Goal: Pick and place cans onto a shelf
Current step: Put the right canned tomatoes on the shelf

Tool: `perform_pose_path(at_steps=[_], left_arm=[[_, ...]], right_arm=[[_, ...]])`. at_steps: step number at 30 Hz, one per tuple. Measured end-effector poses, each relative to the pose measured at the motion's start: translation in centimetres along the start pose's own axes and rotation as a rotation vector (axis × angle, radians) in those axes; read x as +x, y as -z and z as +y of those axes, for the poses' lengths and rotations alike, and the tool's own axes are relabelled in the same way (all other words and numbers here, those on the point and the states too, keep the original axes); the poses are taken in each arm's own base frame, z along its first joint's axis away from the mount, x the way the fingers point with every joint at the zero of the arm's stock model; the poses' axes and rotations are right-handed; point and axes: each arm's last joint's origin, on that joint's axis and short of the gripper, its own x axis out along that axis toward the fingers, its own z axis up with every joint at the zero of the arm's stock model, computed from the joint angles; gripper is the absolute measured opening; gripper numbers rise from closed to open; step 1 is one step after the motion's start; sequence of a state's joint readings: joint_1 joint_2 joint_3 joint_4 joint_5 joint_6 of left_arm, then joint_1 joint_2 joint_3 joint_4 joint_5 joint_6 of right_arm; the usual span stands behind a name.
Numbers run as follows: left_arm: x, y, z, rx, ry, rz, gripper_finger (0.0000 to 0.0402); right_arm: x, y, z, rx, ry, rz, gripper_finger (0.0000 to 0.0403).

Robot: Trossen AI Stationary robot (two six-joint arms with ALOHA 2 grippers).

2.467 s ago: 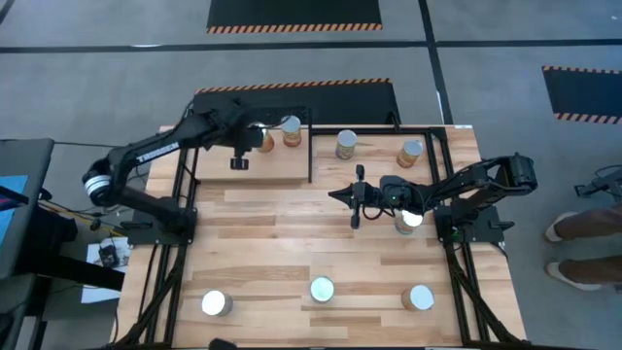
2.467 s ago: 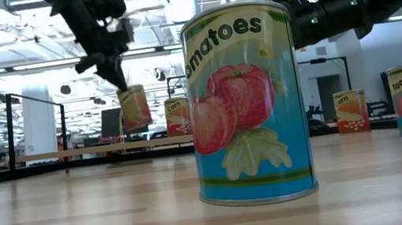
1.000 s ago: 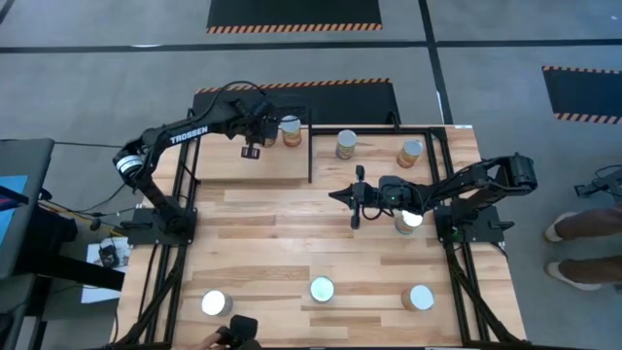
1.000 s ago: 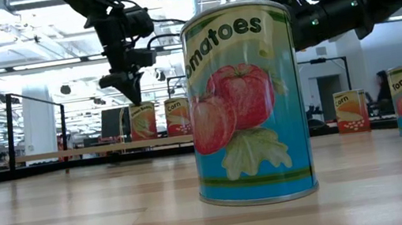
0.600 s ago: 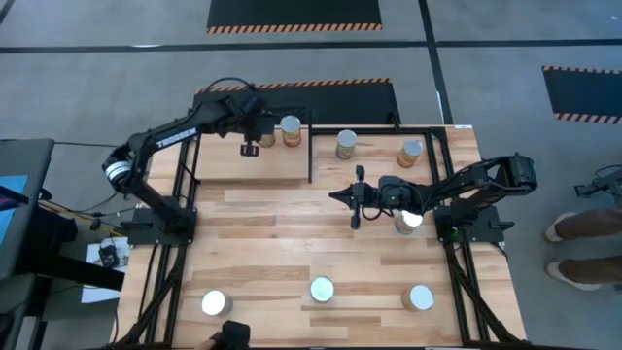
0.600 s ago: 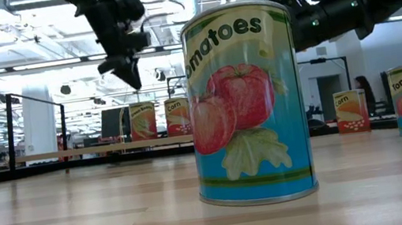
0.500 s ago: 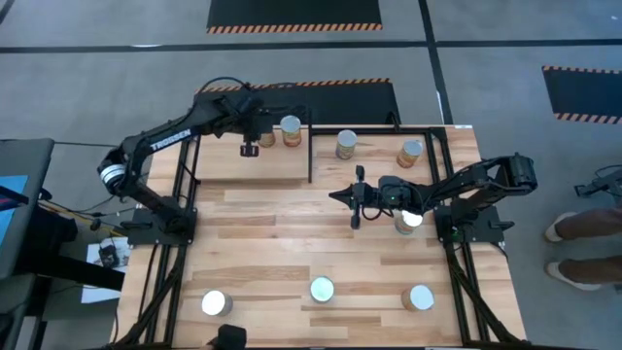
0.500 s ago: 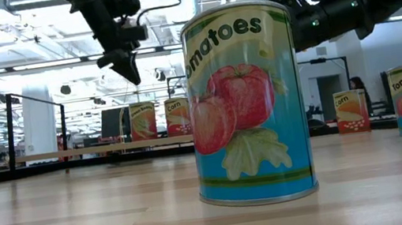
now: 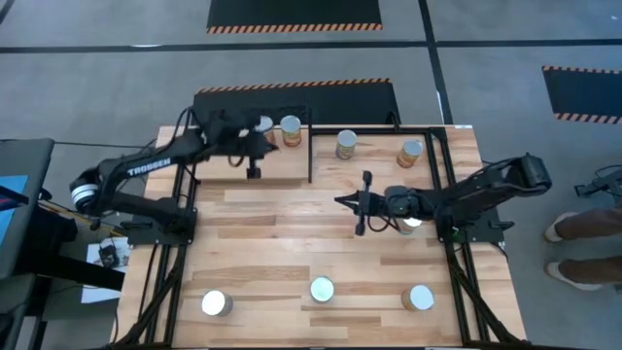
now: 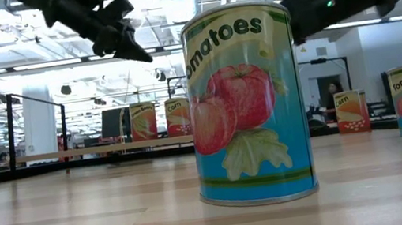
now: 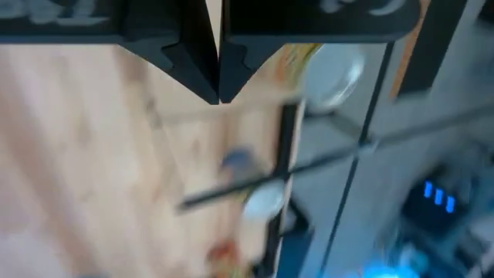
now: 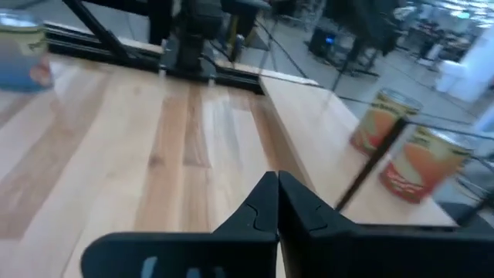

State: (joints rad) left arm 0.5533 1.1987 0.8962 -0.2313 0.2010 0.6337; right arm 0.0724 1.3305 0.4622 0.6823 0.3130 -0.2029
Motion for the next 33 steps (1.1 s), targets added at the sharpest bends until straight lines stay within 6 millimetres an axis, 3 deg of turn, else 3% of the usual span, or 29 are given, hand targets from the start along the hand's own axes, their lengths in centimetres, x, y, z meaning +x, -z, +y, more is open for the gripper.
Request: perform_pose_path(at_steps=[5,9,21,27,33], left_arm=[[0.2,0.9,-3.0,-0.035,0.004,-0.183,0.0000],[0.7,1.6,-4.9,-0.064,0.103,-0.230,0.0000],[1.3,1.5,-6.1,-0.036,0.163,-0.215,0.0000],[1.3,1.5,-6.1,-0.026,0.162,-0.214,0.0000],[1.3,1.5,-6.1,-0.029,0.162,-0.213,0.0000]], right_arm=[[-2.7,-0.9,0.6,0.026,0.066,0.090,0.0007],[-4.9,-1.8,1.0,0.132,0.056,0.222,0.0014],[-10.4,-4.0,2.1,0.300,0.193,0.799,0.0027],[-11.4,-3.0,2.7,0.414,0.318,0.992,0.0064],[-10.9,-2.2,3.2,0.424,0.374,1.080,0.0117]])
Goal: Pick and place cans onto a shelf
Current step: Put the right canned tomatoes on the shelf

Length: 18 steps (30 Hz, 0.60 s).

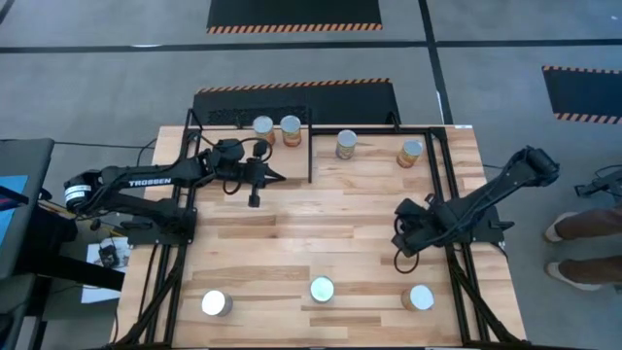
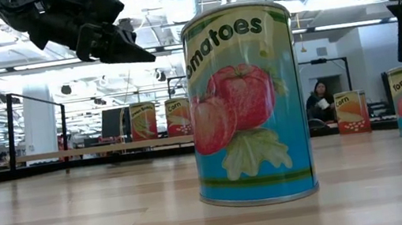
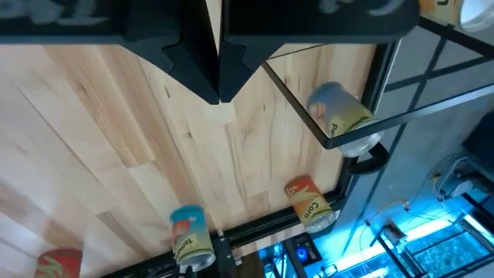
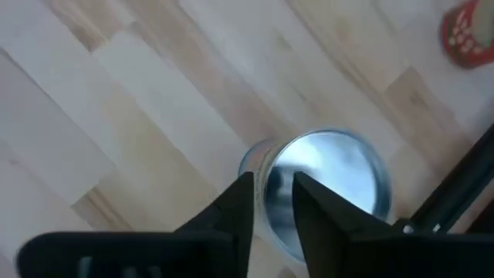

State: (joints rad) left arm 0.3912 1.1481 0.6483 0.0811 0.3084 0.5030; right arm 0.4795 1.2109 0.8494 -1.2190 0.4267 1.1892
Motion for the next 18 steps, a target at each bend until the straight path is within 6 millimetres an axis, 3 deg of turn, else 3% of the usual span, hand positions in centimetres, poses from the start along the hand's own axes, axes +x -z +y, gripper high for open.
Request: perform_pose_path(at_steps=[5,9,18], left_arm=[[0.0,0.0,0.0,-0.001,-0.005,0.003,0.0000],[0.0,0.0,0.0,-0.020,-0.005,0.003,0.0000],[0.0,0.0,0.0,-0.070,-0.005,0.002,0.0000]], right_arm=[[1.1,-0.4,0.3,0.031,0.066,0.081,0.0142],[2.0,-0.8,0.5,0.014,0.122,0.116,0.0137],[2.5,-1.6,0.7,-0.130,0.108,0.145,0.0030]])
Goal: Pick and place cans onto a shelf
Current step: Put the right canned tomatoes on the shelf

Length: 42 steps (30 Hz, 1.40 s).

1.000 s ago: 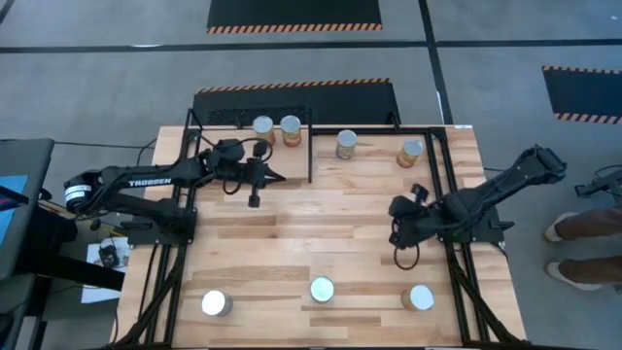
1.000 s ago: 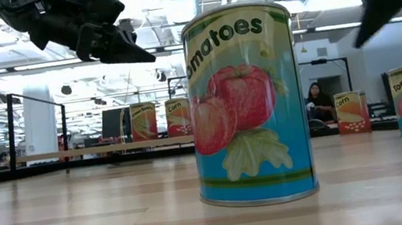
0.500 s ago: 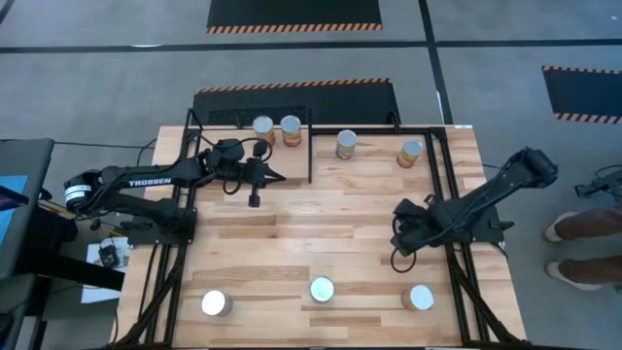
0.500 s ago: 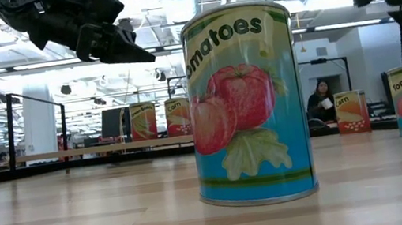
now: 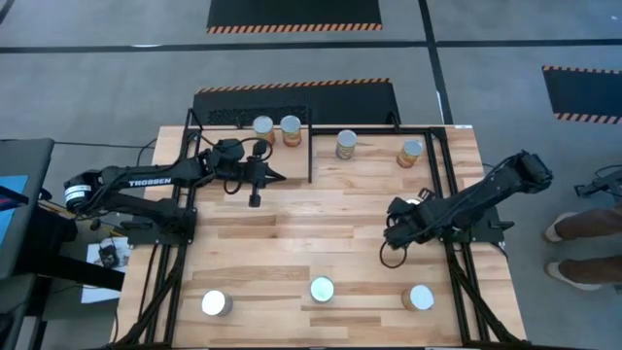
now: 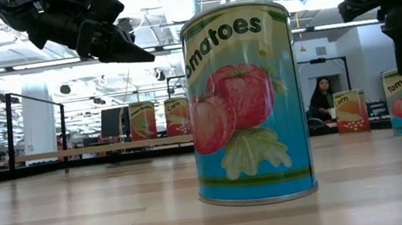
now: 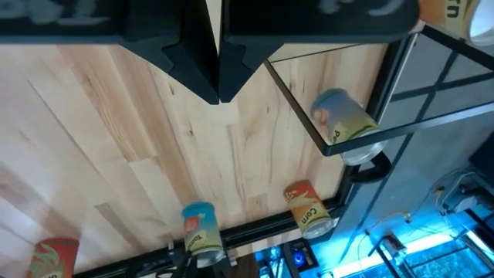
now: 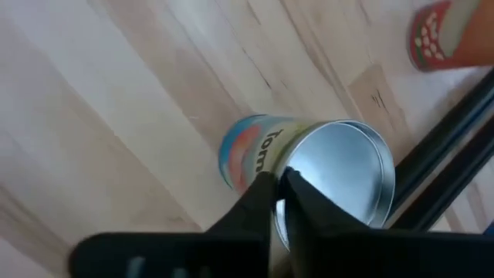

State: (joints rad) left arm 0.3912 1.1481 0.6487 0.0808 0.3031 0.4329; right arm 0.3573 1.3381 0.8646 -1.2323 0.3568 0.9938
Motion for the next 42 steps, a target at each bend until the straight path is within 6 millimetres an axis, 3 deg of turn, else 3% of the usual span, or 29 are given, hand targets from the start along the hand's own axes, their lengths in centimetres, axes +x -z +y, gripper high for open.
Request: perform_pose_path(at_steps=[3,13,24,42], left_arm=[[0.0,0.0,0.0,-0.020,0.000,0.000,0.0000],[0.0,0.0,0.0,-0.038,0.000,0.000,0.0000],[0.0,-0.1,0.0,-0.060,-0.002,-0.006,0.0000],[0.0,-0.1,0.0,-0.063,0.001,-0.006,0.0000]], right_arm=[[-0.9,-0.4,0.1,-0.035,-0.056,-0.009,0.0007],[-3.5,-2.5,1.5,-0.196,-0.264,-0.213,0.0006],[-4.2,-2.8,2.9,-0.280,-0.354,-0.322,0.0006],[-3.8,-4.3,2.4,-0.368,-0.360,-0.368,0.0004]])
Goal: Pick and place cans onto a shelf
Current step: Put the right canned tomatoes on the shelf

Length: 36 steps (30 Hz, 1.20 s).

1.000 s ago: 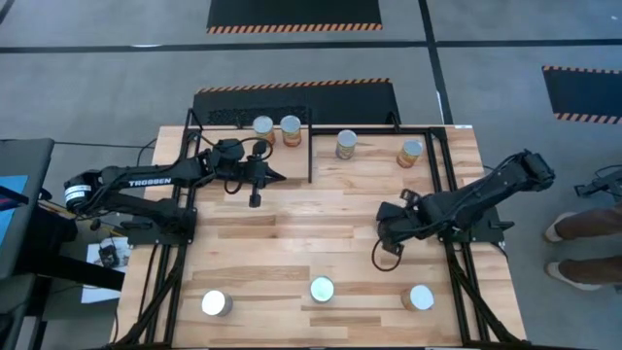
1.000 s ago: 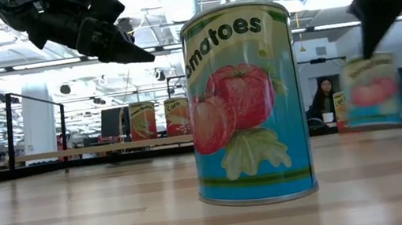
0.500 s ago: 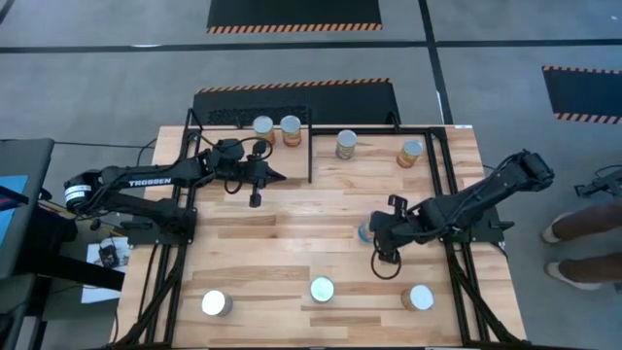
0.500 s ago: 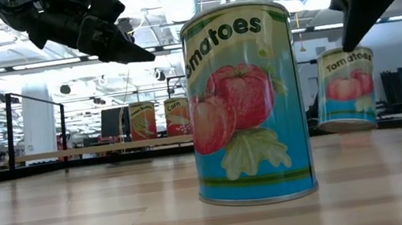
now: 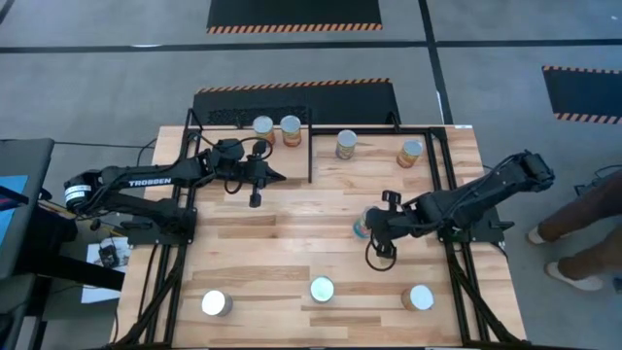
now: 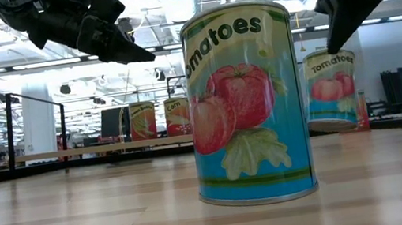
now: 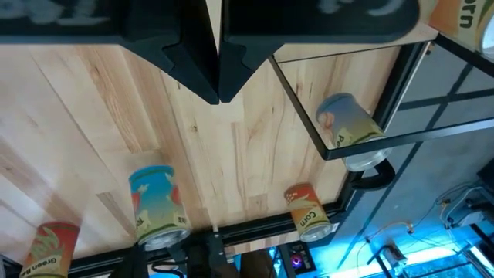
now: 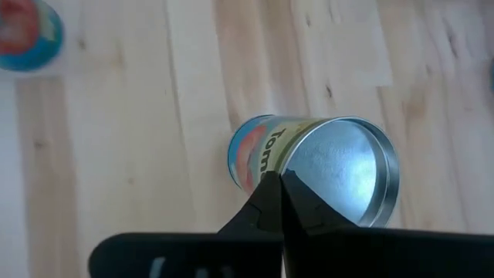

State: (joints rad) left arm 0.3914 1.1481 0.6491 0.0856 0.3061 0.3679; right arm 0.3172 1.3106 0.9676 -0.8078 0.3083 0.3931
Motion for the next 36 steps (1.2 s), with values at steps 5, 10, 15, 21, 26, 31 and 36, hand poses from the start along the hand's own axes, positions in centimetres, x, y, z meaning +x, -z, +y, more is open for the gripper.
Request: perform_pose_path(at_steps=[5,10,15,21,26,31,36], left_arm=[[0.0,0.0,0.0,-0.001,0.001,0.004,0.0000],[0.0,0.1,0.0,0.030,-0.003,0.008,0.0000],[0.0,0.1,0.1,0.052,-0.028,0.015,0.0000],[0.0,0.0,0.1,0.031,-0.029,0.012,0.0000],[0.0,0.0,0.1,0.033,-0.032,0.008,0.0000],[0.0,0.0,0.1,0.031,-0.029,0.009,0.0000],[0.0,0.0,0.1,0.031,-0.028,0.010,0.0000]], right_arm=[[0.4,-1.2,0.1,-0.038,-0.091,-0.068,0.0004],[1.0,-2.2,0.7,-0.093,-0.163,-0.135,0.0004],[2.3,-2.8,1.3,-0.097,-0.168,-0.153,0.0004],[4.6,-3.7,2.7,-0.157,-0.228,-0.186,0.0006],[5.5,-5.6,3.6,-0.235,-0.222,-0.202,0.0004],[6.0,-8.4,3.9,-0.317,-0.207,-0.242,0.0006],[7.4,-11.0,3.1,-0.392,-0.154,-0.248,0.0005]])
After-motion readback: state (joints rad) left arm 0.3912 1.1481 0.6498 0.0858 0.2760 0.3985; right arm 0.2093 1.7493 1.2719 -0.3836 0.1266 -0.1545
